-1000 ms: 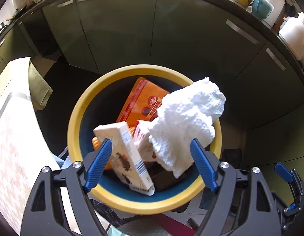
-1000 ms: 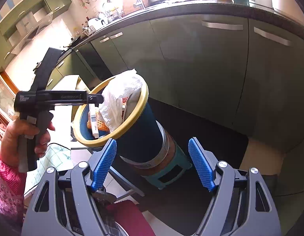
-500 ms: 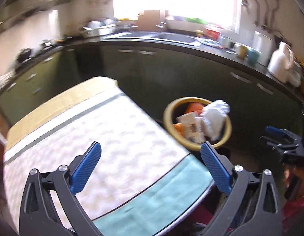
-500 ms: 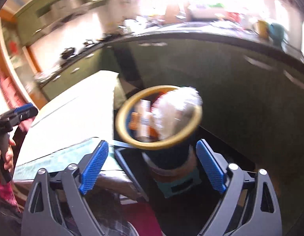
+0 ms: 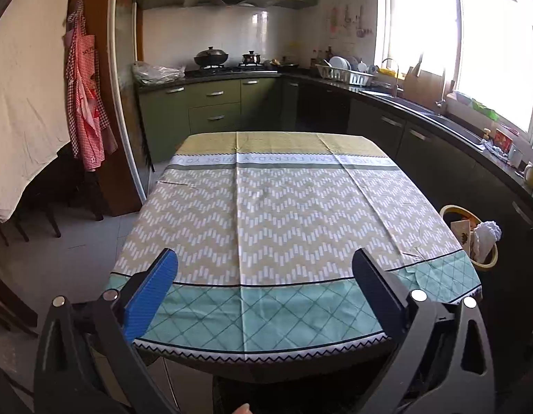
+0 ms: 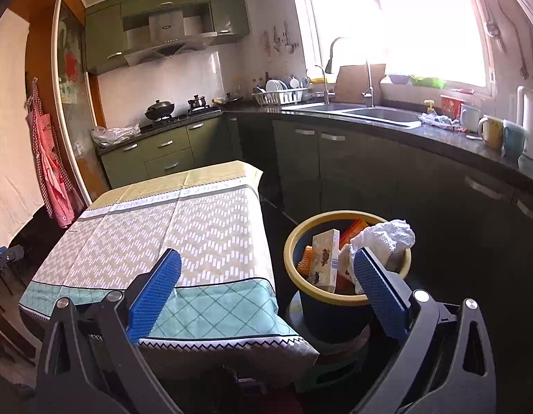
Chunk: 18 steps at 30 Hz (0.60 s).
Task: Collect trash
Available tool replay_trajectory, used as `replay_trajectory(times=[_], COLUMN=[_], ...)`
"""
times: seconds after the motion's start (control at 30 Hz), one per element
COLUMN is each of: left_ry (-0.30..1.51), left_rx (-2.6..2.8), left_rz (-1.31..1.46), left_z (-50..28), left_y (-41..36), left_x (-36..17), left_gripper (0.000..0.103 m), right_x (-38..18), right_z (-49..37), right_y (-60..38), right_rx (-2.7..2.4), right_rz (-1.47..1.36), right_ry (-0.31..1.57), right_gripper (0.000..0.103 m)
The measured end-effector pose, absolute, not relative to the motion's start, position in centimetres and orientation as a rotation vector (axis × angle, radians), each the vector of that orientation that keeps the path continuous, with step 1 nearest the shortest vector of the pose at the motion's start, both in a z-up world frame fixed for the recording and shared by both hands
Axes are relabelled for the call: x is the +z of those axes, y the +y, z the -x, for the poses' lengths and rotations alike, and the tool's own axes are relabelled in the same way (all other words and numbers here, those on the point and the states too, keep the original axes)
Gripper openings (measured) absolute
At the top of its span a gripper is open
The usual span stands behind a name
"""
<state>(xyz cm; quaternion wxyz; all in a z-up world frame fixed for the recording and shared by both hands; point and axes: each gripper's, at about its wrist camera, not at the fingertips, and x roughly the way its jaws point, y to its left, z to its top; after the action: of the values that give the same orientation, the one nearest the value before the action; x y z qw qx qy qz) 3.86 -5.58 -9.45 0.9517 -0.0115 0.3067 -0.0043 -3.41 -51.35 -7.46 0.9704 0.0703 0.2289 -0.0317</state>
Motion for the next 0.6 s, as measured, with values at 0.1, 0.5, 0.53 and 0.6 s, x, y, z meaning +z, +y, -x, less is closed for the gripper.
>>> replay_trajectory(times=[0.1,0.5,0.53,0.6], left_ry=[0.588,0.557,0.558,0.555], left_rx=[-0.002,-0.119,-0.124,-0.117], left_rz=[0.026,0.024,0.017,0.008], left_z=[-2.5,-1.8,-1.8,-1.7], left_y=[-5.3,-7.7,-7.9,-8.2], left_x=[-8.4,-6.9,-6.9,-6.8], left_gripper=[0.096,0.096,0.096,0.096], right_x=[-6.2,-3.8,-3.8,-3.8], right_z=[4.3,6.7,6.6,6.7], right_y=[-49.8,-48.8,-48.9,-48.9], right_rx=[-0.059,-0.103,-0.101,-0.098], right_rz=[-0.096,-0.068,-0.069,-0.066], right_ry=[0.451,0.414,0.417,0.42], right_gripper=[0.099,0.099,0.099,0.099])
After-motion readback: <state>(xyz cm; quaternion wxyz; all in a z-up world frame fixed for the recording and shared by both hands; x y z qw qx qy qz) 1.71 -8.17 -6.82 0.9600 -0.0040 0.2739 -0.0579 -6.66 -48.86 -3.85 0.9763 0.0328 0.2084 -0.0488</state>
